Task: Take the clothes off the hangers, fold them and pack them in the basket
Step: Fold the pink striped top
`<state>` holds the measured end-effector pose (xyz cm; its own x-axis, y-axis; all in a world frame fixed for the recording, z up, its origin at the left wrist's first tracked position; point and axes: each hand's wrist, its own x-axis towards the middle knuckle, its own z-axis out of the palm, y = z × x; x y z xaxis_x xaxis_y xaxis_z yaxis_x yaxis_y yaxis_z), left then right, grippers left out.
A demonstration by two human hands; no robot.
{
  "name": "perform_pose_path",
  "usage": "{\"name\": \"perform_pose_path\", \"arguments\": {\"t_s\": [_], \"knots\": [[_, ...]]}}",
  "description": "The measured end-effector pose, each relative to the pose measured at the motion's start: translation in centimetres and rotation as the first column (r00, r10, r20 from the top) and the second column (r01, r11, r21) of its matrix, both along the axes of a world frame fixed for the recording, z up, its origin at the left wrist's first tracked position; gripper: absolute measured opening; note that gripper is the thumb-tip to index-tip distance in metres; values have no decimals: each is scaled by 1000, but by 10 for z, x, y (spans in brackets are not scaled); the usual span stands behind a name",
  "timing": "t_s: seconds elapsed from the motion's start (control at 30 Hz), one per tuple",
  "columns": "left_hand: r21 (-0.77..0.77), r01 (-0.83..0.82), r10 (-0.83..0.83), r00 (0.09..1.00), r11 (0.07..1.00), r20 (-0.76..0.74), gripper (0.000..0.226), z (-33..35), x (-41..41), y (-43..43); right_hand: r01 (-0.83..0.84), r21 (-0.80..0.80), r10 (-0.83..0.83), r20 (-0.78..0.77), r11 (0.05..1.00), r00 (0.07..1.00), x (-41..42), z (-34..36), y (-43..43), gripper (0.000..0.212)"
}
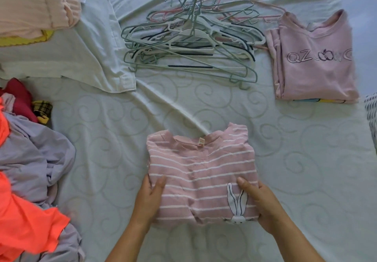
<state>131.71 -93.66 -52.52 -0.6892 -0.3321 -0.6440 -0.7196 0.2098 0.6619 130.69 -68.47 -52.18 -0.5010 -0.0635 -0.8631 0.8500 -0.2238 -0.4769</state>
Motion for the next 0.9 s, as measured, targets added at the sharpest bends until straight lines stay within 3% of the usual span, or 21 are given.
{"name": "perform_pose_path", "arguments": {"t_s": [0.1,0.27,0.4,0.53,0.67,0.73,0.8,0.9], "knots": [[240,-97,94,995,966,23,20,44,-21,15,23,-48,-26,-73,999,997,-13,37,25,28],[418,-65,72,997,906,-1,20,93,-95,77,127,28,-120,-174,991,977,-70,80,105,31],[479,24,31,994,878,-106,18,108,-183,153,196,125,-145,-332,973,932,-148,107,182,34],[571,132,10,971,811,-238,16,112,-265,222,244,140,-138,-521,960,843,-220,123,249,15],[517,172,-48,969,838,-244,22,67,-307,265,176,297,0,-512,938,859,-260,89,303,24],[374,209,-159,974,904,-160,33,36,-301,275,95,517,129,-380,851,916,-262,53,315,45],[268,280,-279,959,922,-43,47,7,-279,280,-8,733,284,-254,681,925,-257,22,316,70],[299,361,-363,930,883,-50,55,-15,-247,294,-64,872,560,-254,486,789,-245,-14,304,79]]}}
